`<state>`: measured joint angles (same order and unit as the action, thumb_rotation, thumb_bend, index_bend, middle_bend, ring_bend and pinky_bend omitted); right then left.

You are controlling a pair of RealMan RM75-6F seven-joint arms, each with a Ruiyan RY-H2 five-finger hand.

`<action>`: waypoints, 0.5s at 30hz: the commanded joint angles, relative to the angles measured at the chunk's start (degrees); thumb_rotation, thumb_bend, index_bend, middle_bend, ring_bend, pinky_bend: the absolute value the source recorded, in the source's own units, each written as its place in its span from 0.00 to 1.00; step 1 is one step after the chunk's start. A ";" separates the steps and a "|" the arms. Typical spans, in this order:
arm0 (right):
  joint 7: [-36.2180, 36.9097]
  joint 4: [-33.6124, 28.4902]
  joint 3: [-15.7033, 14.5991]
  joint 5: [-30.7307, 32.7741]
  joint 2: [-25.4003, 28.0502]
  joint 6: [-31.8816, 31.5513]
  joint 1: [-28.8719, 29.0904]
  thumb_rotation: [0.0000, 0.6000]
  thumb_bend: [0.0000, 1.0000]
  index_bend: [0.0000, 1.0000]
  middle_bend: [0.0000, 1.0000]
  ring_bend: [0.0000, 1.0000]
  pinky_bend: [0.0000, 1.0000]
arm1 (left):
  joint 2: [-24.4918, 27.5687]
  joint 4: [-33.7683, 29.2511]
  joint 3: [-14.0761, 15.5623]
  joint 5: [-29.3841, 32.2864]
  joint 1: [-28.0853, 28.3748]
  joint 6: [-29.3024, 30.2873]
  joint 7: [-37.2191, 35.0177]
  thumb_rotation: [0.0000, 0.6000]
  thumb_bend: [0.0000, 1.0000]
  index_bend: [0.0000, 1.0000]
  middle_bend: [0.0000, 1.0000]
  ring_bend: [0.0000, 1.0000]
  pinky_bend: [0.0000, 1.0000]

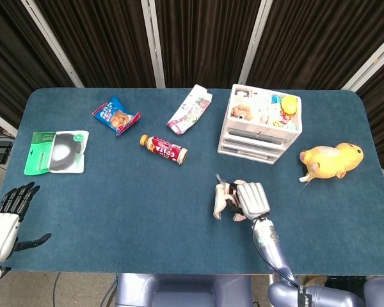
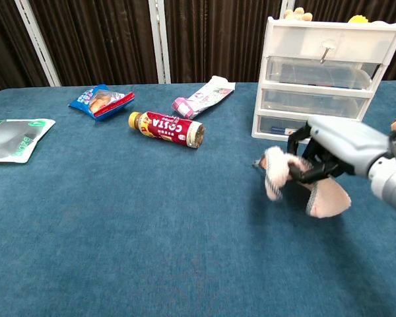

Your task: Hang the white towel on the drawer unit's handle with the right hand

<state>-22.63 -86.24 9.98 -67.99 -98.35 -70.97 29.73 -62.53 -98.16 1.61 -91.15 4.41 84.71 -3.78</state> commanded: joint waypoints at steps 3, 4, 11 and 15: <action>5.59 -4.25 0.14 -5.64 3.77 -4.96 -2.27 1.00 0.52 0.71 0.94 0.92 0.99 | -0.08 -0.03 0.03 -0.09 -0.03 0.09 0.06 1.00 0.00 0.00 0.00 0.00 0.00; 6.32 -4.66 0.35 -6.36 4.24 -5.64 -2.51 1.00 0.53 0.71 0.94 0.92 0.99 | -0.10 -0.05 0.03 -0.09 -0.04 0.09 0.08 1.00 0.00 0.00 0.00 0.00 0.00; 12.97 -7.25 3.29 -9.27 6.48 -10.61 -4.34 1.00 0.53 0.71 0.94 0.92 0.99 | -0.35 -0.29 0.01 -0.14 -0.05 0.17 0.09 1.00 0.00 0.00 0.00 0.00 0.00; 14.70 -7.59 5.02 -8.71 6.68 -12.42 -5.15 1.00 0.53 0.71 0.94 0.92 0.99 | -0.41 -0.44 -0.05 -0.01 0.02 0.05 0.19 1.00 0.00 0.00 0.00 0.00 0.00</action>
<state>-8.40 -93.62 14.42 -76.87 -91.82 -82.82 24.98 -62.94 -98.60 1.57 -91.17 4.43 84.75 -3.59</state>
